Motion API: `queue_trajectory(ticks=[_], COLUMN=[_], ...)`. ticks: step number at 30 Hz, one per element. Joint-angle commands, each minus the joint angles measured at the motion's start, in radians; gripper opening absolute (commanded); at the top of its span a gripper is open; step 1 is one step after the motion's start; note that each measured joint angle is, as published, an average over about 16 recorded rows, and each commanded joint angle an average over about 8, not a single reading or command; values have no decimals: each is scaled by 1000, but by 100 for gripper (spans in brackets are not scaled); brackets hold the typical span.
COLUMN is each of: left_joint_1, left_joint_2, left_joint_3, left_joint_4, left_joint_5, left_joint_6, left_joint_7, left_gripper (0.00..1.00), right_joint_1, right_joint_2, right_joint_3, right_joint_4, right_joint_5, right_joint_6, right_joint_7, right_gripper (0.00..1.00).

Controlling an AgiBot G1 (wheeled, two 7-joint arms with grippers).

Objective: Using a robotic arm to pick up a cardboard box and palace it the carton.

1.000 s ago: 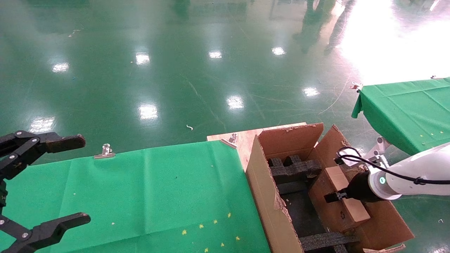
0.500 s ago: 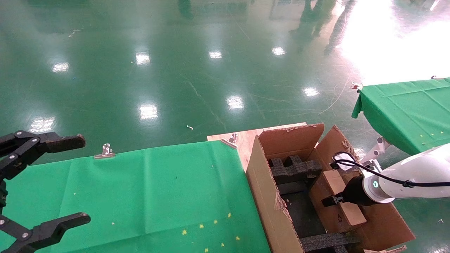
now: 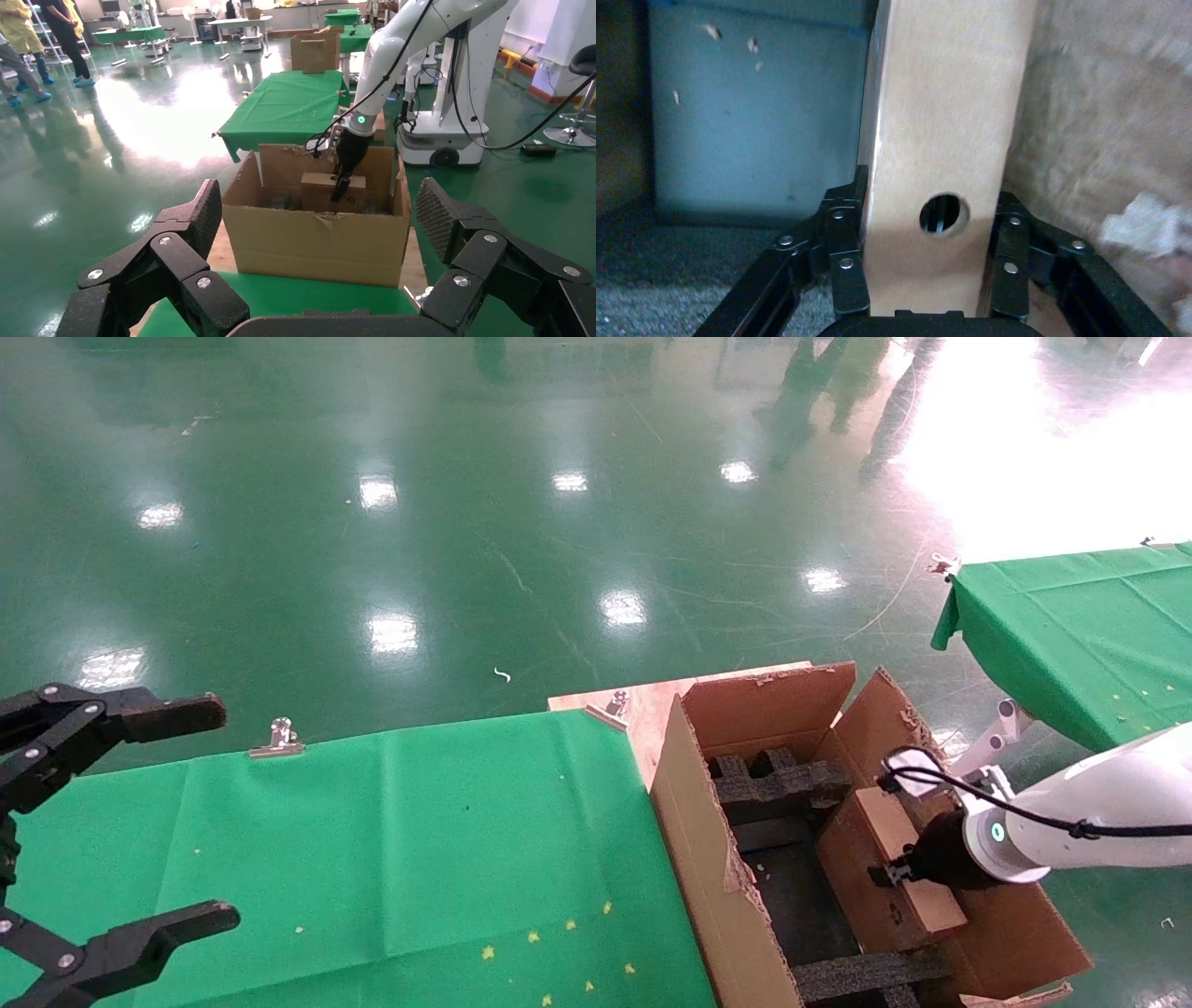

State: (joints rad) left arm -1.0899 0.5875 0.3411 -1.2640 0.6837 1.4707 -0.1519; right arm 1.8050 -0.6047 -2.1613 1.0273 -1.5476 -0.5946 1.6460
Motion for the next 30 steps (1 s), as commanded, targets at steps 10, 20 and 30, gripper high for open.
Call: queue_trajectory(ticks=[10,20,30], left_joint_1=[0,0,0], left_joint_2=[0,0,0], left_joint_3=[0,0,0], left_joint_4=[0,0,0], left_joint_5=[0,0,0], left_joint_6=[0,0,0], left_joint_7=[0,0,0], left_gripper=[100,100,100], right_joint_1=[23,95,270], right_joint_2=[5,27,87], right_joint_3=[5,25,114], right_joint_4=[11,38,202], right_joint_5=[-9,-24,29], right_joint_6=[-1,-1,-8], right_joint_7=[-2,-1,-58], right_gripper=[100,100,100])
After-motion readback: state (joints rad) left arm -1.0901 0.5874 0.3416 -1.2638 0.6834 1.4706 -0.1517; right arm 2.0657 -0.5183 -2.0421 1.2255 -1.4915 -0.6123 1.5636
